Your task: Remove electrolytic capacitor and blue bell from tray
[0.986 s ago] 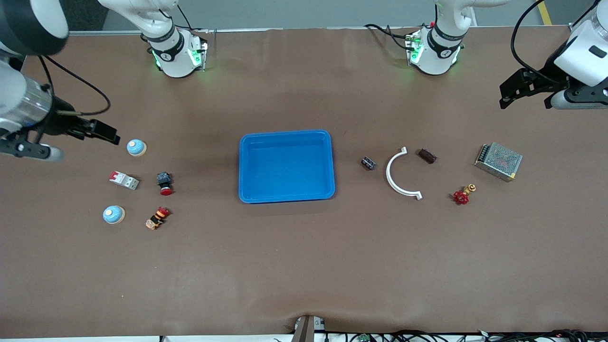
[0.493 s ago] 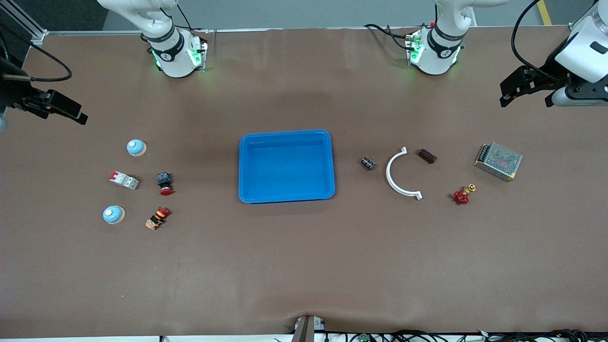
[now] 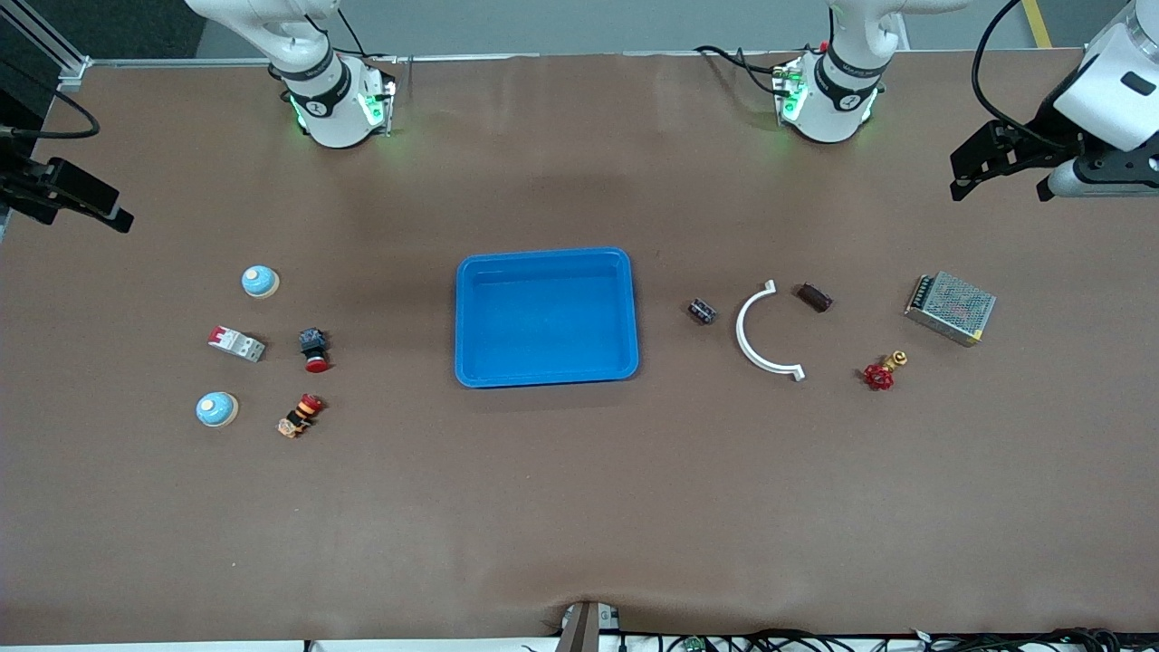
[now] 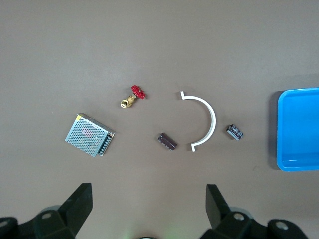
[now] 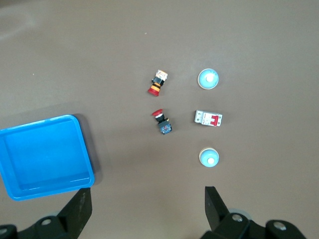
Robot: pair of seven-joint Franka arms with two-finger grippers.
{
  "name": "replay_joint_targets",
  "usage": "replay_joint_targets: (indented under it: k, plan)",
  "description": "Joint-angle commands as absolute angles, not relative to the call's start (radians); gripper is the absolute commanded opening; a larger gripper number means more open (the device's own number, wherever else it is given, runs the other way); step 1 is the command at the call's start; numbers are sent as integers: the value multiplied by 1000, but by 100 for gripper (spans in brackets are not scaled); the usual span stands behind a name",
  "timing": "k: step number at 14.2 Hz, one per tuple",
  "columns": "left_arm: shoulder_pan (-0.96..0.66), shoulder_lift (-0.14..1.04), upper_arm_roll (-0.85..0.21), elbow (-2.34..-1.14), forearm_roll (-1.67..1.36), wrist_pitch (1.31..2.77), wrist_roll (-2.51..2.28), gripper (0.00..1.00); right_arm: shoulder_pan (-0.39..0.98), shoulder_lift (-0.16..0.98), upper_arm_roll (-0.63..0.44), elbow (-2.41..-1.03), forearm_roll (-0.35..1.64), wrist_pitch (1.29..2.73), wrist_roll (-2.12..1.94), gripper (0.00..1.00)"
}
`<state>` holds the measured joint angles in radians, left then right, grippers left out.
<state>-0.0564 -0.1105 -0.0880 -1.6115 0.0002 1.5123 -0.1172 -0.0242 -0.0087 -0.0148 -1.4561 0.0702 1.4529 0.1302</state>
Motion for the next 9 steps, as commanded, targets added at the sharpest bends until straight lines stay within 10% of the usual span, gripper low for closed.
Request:
replay_joint_targets:
  k: [1, 9]
  plan:
    - [-52, -114, -86, -1583, -17, 1502, -118, 100, -15, 14, -20, -1387, 54, 1436, 132, 100]
    - [-51, -101, -84, -1568, -2, 1500, -121, 100, -14, 52, -20, -1387, 26, 1476, 126, 100]
